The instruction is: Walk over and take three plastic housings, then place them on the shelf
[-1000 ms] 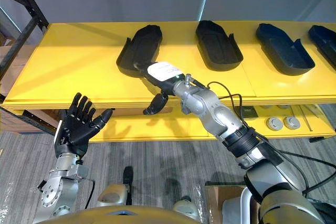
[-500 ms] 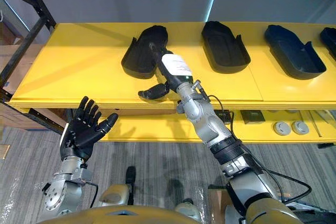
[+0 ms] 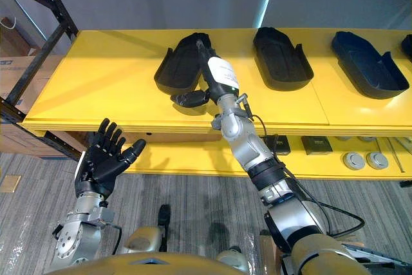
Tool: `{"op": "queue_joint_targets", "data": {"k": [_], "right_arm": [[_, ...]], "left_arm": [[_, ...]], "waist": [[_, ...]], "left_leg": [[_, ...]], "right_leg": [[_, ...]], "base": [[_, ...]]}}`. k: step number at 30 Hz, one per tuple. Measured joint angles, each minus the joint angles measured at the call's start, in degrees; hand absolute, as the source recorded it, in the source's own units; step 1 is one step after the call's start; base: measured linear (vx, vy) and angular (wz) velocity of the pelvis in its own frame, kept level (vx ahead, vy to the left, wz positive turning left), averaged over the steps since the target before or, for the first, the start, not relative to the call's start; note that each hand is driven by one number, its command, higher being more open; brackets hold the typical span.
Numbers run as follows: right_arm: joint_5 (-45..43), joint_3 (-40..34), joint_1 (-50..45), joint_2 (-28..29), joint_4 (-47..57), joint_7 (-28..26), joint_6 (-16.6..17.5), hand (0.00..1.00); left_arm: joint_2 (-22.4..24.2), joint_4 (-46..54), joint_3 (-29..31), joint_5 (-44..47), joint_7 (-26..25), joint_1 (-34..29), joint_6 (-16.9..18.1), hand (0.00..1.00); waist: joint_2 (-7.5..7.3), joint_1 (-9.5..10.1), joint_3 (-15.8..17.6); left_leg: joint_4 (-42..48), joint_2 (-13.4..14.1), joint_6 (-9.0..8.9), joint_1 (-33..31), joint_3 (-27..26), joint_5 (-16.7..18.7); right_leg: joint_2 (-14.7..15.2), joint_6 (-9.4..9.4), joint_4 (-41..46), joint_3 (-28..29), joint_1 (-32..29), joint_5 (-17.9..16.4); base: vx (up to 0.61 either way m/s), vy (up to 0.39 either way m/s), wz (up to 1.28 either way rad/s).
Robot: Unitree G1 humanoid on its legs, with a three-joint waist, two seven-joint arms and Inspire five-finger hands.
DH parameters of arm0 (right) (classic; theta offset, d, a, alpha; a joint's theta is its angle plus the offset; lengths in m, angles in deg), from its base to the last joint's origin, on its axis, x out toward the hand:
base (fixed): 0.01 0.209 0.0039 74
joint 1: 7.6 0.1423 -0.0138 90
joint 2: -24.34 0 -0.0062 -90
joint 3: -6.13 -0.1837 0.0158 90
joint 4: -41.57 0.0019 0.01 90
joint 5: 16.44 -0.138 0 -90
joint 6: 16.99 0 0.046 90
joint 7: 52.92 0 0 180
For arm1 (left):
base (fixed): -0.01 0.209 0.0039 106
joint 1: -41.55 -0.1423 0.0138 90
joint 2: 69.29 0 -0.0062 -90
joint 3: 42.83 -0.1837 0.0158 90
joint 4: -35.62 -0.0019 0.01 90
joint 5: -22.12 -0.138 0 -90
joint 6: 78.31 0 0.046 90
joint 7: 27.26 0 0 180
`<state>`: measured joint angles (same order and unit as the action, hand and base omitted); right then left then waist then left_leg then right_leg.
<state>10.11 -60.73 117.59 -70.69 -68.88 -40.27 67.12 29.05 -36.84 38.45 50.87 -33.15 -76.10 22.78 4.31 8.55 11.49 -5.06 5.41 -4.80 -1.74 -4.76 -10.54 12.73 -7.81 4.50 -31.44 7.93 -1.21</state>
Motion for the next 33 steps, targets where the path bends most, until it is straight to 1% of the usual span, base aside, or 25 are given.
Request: {"op": "queue_joint_targets", "data": {"k": [2, 3, 7, 9, 12, 14, 21, 24, 26, 29, 30, 31, 32, 33], "right_arm": [[0.0, -0.02, 1.05, 0.62, -3.29, 0.82, -0.58, 1.0], [0.0, -0.02, 2.59, 0.82, -6.8, 1.4, -1.14, 1.0], [-0.02, -0.02, 7.29, 0.73, -13.4, 1.92, -1.25, 1.0], [-0.03, 0.05, 8.93, 0.64, -15.44, 1.92, -1.22, 1.0], [-0.04, 0.2, 10.13, 0.64, -16.41, 2.18, -1.22, 1.0], [-0.06, 0.66, 11.76, 0.65, -18.56, 3.84, -1.22, 1.0], [-0.27, 0.72, 13.32, 0.64, -20.65, 7.69, -1.33, 1.0], [-0.27, 0.71, 14.66, 0.63, -22.11, 8.17, -1.35, 1.0], [-0.3, 0.71, 14.97, 0.62, -22.09, 8.23, -1.28, 1.0], [-0.94, 0.52, 14.82, 0.55, -19.3, 8.15, -0.89, 1.0], [-1.18, -0.25, 13.35, 0.25, -14.18, 8.04, -0.8, 1.0], [-1.17, -1.61, 10.01, -0.34, -6.88, 8.05, 0.11, 1.0], [-1.14, -2.23, 8.07, -0.72, -2.97, 8.06, 0.9, 1.0], [-1.06, -3.12, 4.29, -1.38, 4.74, 8.08, 2.6, 1.0]], "left_arm": [[0.0, 0.0, -0.06, 0.01, 0.0, 0.02, 0.06, 1.0], [0.0, 0.0, -0.36, 0.08, 0.0, 0.14, 0.14, 1.0], [0.19, 0.0, -1.4, 0.17, 0.03, 0.15, 0.28, 1.0], [0.6, 0.0, -1.76, 0.2, 0.13, 0.15, 0.28, 1.0], [0.96, 0.01, -1.77, 0.38, 0.14, 0.45, 0.29, 1.0], [1.02, 0.06, -1.81, 0.38, 0.08, 0.81, 0.3, 1.0], [1.07, 0.05, -1.81, 0.44, -0.1, 0.96, 0.32, 1.0], [1.23, 0.06, -1.81, 0.46, -0.11, 1.2, 0.4, 1.0], [1.26, 0.06, -1.81, 0.47, -0.09, 1.22, 0.48, 1.0], [1.23, 0.07, -1.76, 1.1, 0.44, 1.27, 2.4, 1.0], [1.17, 0.7, -1.65, 2.51, 1.19, 1.34, 3.25, 1.0], [1.09, 1.32, -1.59, 3.15, 2.3, 1.46, 4.27, 1.0], [1.05, 1.71, -1.57, 3.93, 2.95, 1.51, 4.89, 1.0], [0.96, 3.27, -1.38, 5.54, 4.0, 1.58, 5.84, 1.0]], "waist": [[0.11, 0.06, 0.05], [0.4, 0.33, 0.2], [1.56, 0.69, 0.62], [1.81, 0.77, 0.72], [2.02, 0.81, 0.92], [2.47, 1.02, 1.18], [2.75, 1.62, 1.89], [2.99, 1.57, 2.48], [2.88, 1.48, 2.59], [2.6, 0.95, 3.14], [2.55, 0.64, 3.59], [2.45, 0.57, 3.71], [2.4, 0.51, 3.73], [2.19, 0.09, 3.86]], "left_leg": [[0.0, -0.11, 0.04, -0.01, 0.18, -0.03], [0.02, -0.16, 0.09, -0.08, 0.37, -0.08], [0.17, -0.21, 0.49, -1.11, 0.77, -0.73], [0.2, -0.42, 0.51, -1.18, 1.05, -0.8], [0.2, -0.71, 0.57, -1.18, 1.48, -1.04], [0.2, -0.77, 0.61, -1.18, 1.58, -1.07], [0.19, -0.78, 0.69, -1.74, 1.59, -1.17], [0.18, -0.82, 0.69, -1.77, 1.59, -1.24], [0.17, -0.81, 0.44, -1.79, 1.54, -1.06], [0.19, -0.74, 0.26, -1.79, 1.23, -0.89], [0.2, -0.71, 0.26, -1.79, 0.92, -0.86], [0.21, -0.7, 0.3, -1.78, 0.43, -0.82], [0.21, -0.71, 0.37, -1.75, 0.18, -0.8], [0.23, -0.71, 0.65, -1.73, -0.3, -0.96]], "right_leg": [[0.23, -0.09, 0.61, -0.12, -0.14, -0.39], [0.33, -0.15, 0.94, -0.33, -0.2, -0.52], [0.83, -0.35, 2.63, -0.52, -1.68, -0.98], [1.2, -0.42, 3.34, -0.74, -1.83, -1.41], [1.82, -0.61, 4.37, -1.12, -1.91, -2.05], [2.1, -0.55, 4.65, -1.2, -1.95, -2.15], [2.48, -0.49, 5.81, -1.09, -2.94, -2.52], [3.05, -0.53, 6.68, -0.99, -3.39, -2.83], [3.07, -0.51, 6.77, -0.92, -3.47, -2.87], [3.07, -0.51, 6.87, -0.58, -3.74, -2.87], [3.06, -0.52, 6.91, -0.3, -3.97, -2.85], [3.02, -0.58, 6.88, 0.15, -4.24, -2.81], [2.99, -0.6, 6.88, 0.34, -4.35, -2.79], [2.97, -0.67, 6.82, 0.81, -4.64, -2.73]], "base": [[-0.01, -0.023, 0.06], [-0.01, -0.027, 0.07], [-0.02, -0.025, 0.06], [0.0, -0.042, 0.09], [0.0, -0.036, 0.09], [-0.02, -0.041, 0.04], [-0.03, -0.031, 0.0], [-0.03, -0.014, 0.0], [-0.03, -0.037, -0.02], [-0.02, -0.039, -0.06], [-0.02, -0.046, -0.12], [-0.01, -0.039, -0.14], [0.0, -0.044, -0.17], [0.02, -0.044, -0.18]]}}
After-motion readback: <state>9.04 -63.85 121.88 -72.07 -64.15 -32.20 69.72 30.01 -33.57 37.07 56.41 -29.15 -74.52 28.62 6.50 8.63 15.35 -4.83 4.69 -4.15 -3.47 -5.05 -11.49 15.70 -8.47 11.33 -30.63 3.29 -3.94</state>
